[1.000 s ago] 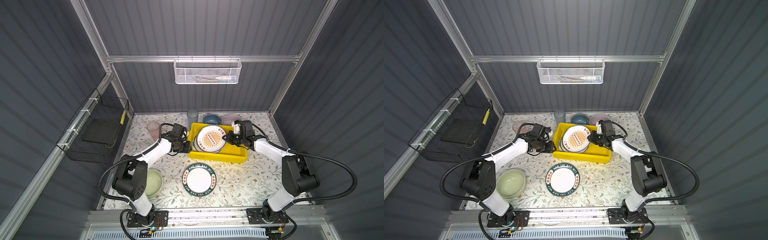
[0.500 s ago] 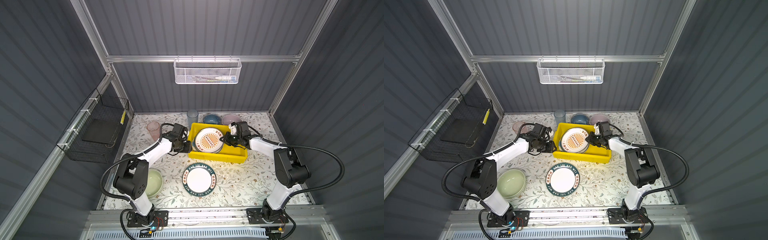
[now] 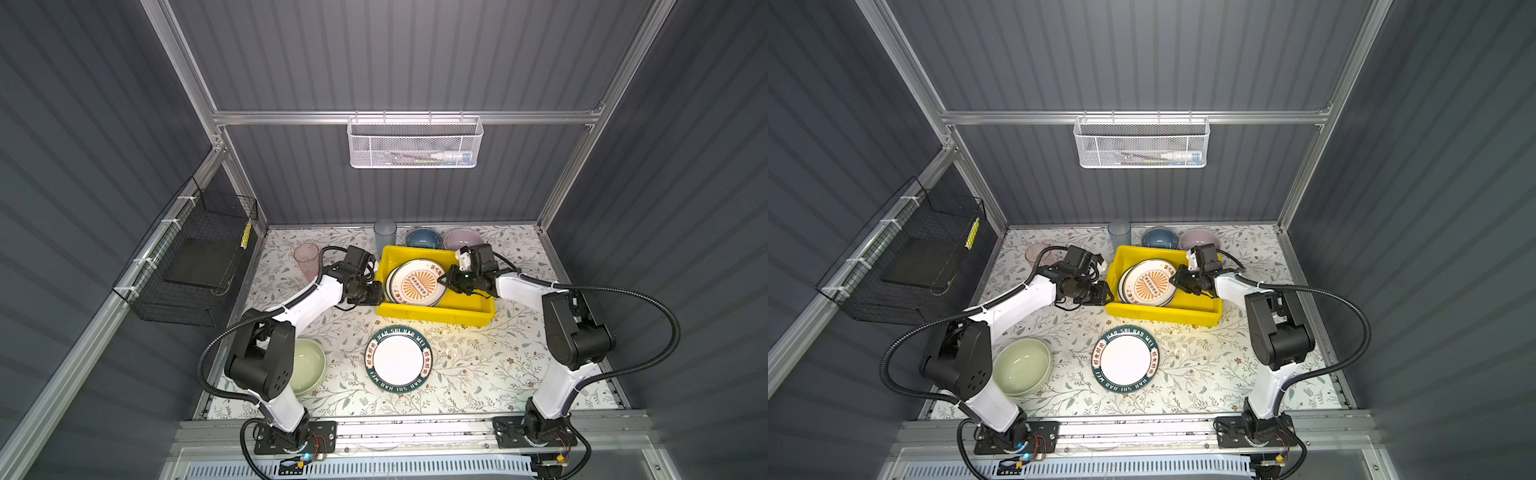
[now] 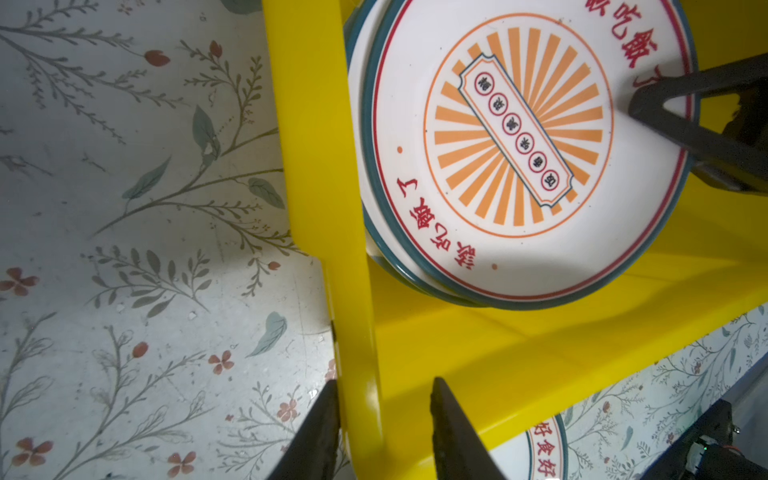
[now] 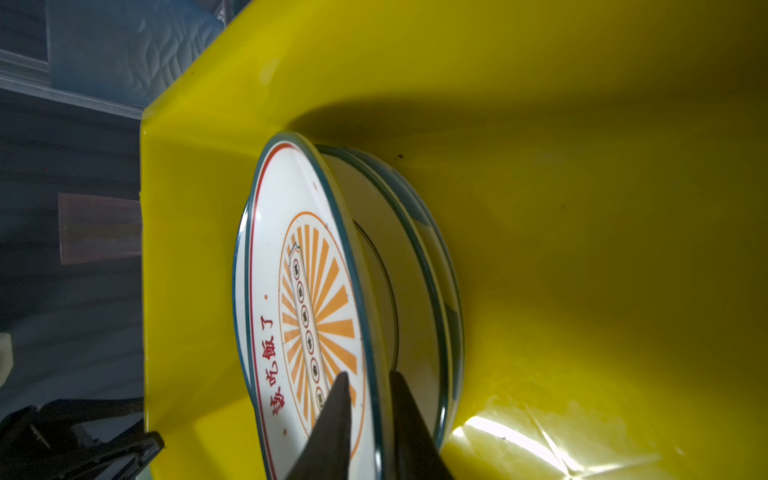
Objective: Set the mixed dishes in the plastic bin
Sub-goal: 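Open the right gripper and move both grippers toward the green-rimmed plate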
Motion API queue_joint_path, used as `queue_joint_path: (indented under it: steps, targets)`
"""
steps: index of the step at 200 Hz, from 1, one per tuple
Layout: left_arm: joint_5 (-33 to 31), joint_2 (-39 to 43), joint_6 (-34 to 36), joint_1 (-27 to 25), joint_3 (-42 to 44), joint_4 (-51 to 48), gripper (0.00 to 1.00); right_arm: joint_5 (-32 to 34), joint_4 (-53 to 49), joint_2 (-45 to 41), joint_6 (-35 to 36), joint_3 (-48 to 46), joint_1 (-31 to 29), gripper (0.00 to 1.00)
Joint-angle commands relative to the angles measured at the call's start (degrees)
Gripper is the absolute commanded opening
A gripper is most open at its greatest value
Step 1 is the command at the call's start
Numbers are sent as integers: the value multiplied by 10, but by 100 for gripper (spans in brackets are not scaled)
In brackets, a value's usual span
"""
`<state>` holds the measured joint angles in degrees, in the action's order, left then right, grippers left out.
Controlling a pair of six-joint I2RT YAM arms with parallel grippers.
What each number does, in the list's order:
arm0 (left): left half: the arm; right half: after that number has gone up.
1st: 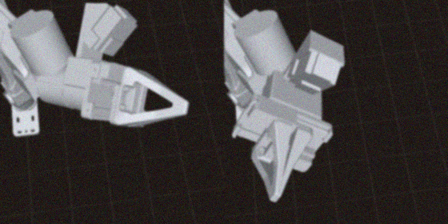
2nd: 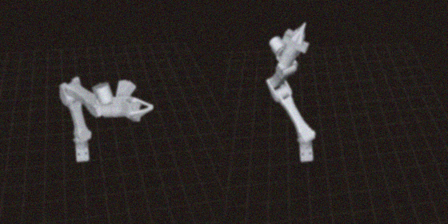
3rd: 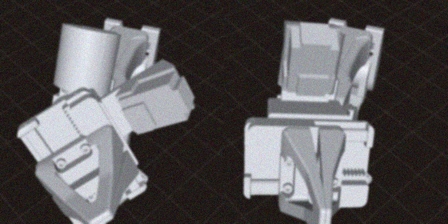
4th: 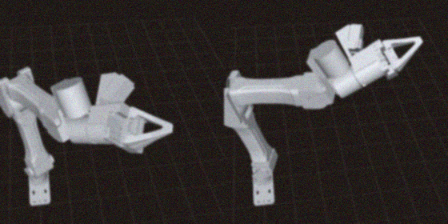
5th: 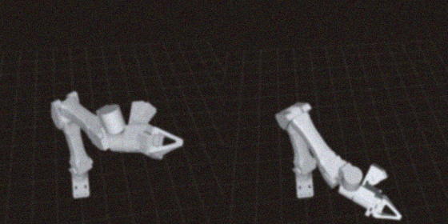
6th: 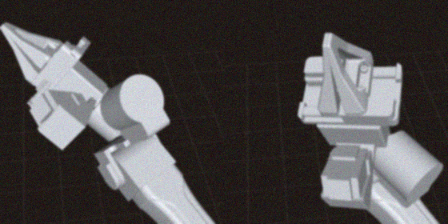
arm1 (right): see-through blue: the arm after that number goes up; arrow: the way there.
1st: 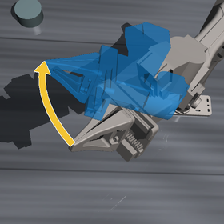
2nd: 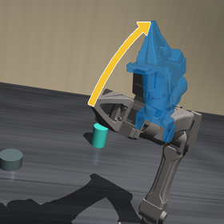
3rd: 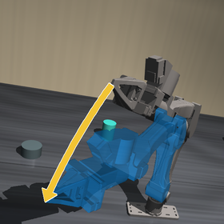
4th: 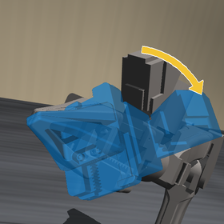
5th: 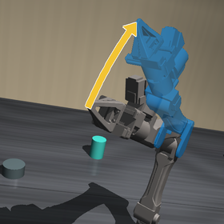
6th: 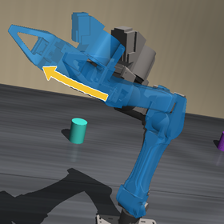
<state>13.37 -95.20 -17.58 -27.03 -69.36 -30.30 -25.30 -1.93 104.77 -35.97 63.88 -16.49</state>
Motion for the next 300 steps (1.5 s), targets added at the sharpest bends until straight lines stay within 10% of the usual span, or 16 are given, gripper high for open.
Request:
queue_joint_path:
  steps: [1,300]
  targets:
    - [25,51,-12,-2,-3,-11,38,15,-26,-2,24,20,-7,28]
    - [-2,295,-52,-2,251,-67,43,246,-225,14,114,127,-90,59]
